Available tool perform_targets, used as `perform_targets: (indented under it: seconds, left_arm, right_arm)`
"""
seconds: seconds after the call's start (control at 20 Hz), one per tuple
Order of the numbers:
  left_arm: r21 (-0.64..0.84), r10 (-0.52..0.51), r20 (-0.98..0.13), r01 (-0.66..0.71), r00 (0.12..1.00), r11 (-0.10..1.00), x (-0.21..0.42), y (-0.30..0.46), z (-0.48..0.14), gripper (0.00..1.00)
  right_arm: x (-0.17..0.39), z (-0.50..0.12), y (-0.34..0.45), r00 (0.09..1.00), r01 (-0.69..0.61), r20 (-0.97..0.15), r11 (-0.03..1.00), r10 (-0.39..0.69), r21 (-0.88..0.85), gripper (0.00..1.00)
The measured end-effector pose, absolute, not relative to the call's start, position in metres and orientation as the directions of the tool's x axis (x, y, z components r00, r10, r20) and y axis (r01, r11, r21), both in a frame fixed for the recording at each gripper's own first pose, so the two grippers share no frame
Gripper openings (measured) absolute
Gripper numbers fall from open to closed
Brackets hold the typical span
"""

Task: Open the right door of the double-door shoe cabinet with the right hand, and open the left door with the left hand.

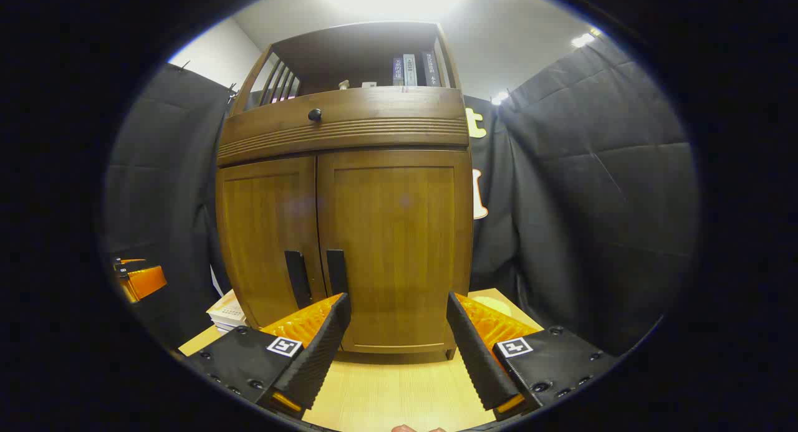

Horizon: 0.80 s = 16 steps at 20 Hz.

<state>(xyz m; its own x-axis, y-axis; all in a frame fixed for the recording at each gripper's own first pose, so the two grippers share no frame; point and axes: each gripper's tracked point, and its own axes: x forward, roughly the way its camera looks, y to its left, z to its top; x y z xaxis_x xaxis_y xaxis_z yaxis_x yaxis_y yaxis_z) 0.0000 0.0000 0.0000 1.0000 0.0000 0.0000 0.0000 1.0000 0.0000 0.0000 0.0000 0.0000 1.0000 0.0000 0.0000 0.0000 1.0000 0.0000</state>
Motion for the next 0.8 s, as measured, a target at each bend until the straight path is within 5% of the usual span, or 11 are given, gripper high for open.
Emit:
perform_targets:
  seconds: [0.8]
  left_arm:
    - [0.000, -0.001, -0.004, 0.001, 1.000, 1.000, -0.015, -0.014, -0.013, 0.95]
  right_arm:
    - [0.014, 0.007, 0.020, 0.999, -0.047, -0.001, 0.998, 0.047, 0.045, 0.98]
